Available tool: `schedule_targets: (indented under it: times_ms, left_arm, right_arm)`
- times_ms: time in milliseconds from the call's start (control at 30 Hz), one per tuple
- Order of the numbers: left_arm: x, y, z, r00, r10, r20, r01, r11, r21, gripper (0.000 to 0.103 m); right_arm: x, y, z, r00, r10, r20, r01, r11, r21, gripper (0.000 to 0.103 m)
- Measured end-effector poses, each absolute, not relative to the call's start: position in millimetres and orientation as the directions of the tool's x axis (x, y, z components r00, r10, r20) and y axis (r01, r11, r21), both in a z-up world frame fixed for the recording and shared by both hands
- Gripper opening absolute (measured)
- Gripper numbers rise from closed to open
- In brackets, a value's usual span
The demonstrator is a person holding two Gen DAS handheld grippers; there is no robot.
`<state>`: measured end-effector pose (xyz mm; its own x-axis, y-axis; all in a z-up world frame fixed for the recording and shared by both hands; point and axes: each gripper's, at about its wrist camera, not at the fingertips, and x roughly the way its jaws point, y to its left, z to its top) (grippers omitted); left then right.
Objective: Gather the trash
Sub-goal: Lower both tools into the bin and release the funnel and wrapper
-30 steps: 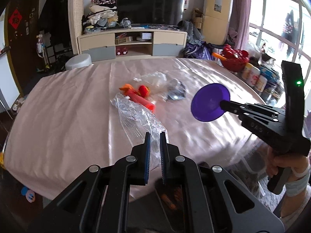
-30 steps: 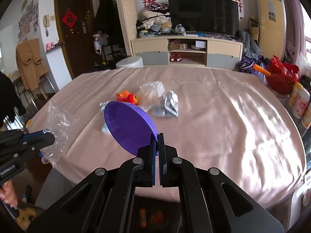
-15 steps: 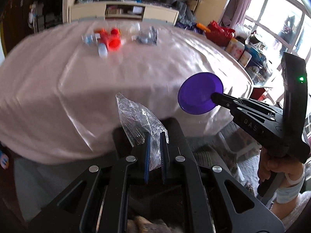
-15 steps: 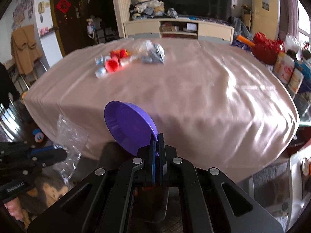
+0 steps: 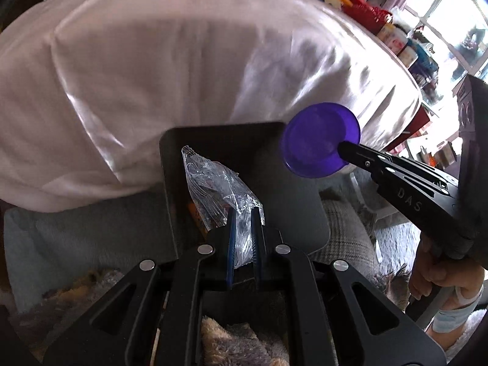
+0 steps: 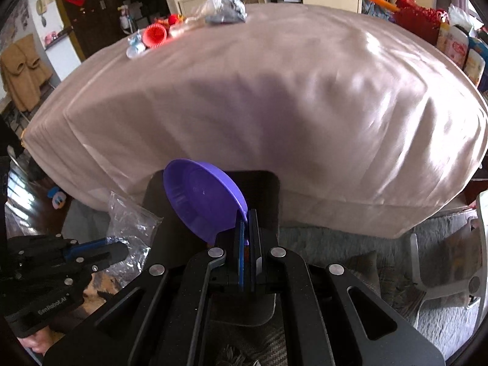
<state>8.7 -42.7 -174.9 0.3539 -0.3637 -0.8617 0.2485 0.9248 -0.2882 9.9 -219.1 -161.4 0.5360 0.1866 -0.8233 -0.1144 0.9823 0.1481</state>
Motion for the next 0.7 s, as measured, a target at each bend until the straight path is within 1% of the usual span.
schedule_targets:
  times_ms: [100, 167, 267, 333, 367, 400, 433, 467, 500, 533, 633, 667, 700]
  left_arm:
    - [10, -45, -179, 0.334, -0.364, -0.869, 0.256, 0.923, -0.288, 0.009]
    - [11, -46, -181, 0.323, -0.361, -0.875, 0.254, 0.923, -0.288, 0.009]
    - [13, -45, -185, 0.315, -0.353, -0.881, 0.243, 0.927, -0.284, 0.011]
    - [13, -45, -185, 0.315, -0.347, -0.883, 0.237, 0.93, -0.281, 0.017]
    - [14, -45, -186, 0.314, -0.346, -0.884, 0.232, 0.931, -0.282, 0.024]
    - [14, -44, -186, 0.315, -0.343, -0.885, 0.23, 0.932, -0.28, 0.028]
    - [14, -44, -186, 0.315, -0.341, -0.886, 0.229, 0.933, -0.277, 0.029]
    - [13, -43, -186, 0.315, -0.339, -0.887, 0.229, 0.934, -0.276, 0.031]
    - [13, -44, -186, 0.315, -0.336, -0.888, 0.228, 0.935, -0.273, 0.032]
    - [13, -44, -186, 0.314, -0.333, -0.889, 0.227, 0.936, -0.27, 0.033]
    - [12, -43, -184, 0.323, -0.319, -0.891, 0.224, 0.941, -0.255, 0.04]
    - [11, -43, -183, 0.33, -0.31, -0.892, 0.223, 0.943, -0.246, 0.045]
    - [11, -43, -182, 0.335, -0.304, -0.892, 0.222, 0.945, -0.239, 0.052]
  right_arm:
    - [14, -217, -169, 0.514, 0.187, -0.837, -0.111, 0.982, 0.152, 0.004]
    - [19, -217, -171, 0.5, 0.189, -0.845, -0.105, 0.982, 0.158, 0.008]
    - [24, -216, -175, 0.479, 0.185, -0.858, -0.091, 0.983, 0.161, 0.008]
    - [26, -216, -178, 0.466, 0.181, -0.866, -0.083, 0.983, 0.161, 0.009]
    - [27, -216, -177, 0.461, 0.182, -0.868, -0.081, 0.983, 0.163, 0.009]
    - [28, -217, -178, 0.457, 0.185, -0.87, -0.079, 0.983, 0.168, 0.011]
    - [28, -217, -178, 0.456, 0.189, -0.87, -0.077, 0.982, 0.174, 0.019]
    - [28, -218, -178, 0.457, 0.19, -0.869, -0.074, 0.982, 0.176, 0.029]
    - [28, -220, -177, 0.462, 0.191, -0.866, -0.071, 0.981, 0.179, 0.035]
    - [27, -221, -177, 0.467, 0.194, -0.863, -0.07, 0.981, 0.182, 0.043]
    - [27, -223, -174, 0.477, 0.196, -0.857, -0.065, 0.98, 0.188, 0.05]
    - [27, -225, -172, 0.481, 0.198, -0.854, -0.062, 0.98, 0.192, 0.057]
    - [28, -227, -171, 0.485, 0.197, -0.852, -0.06, 0.979, 0.193, 0.062]
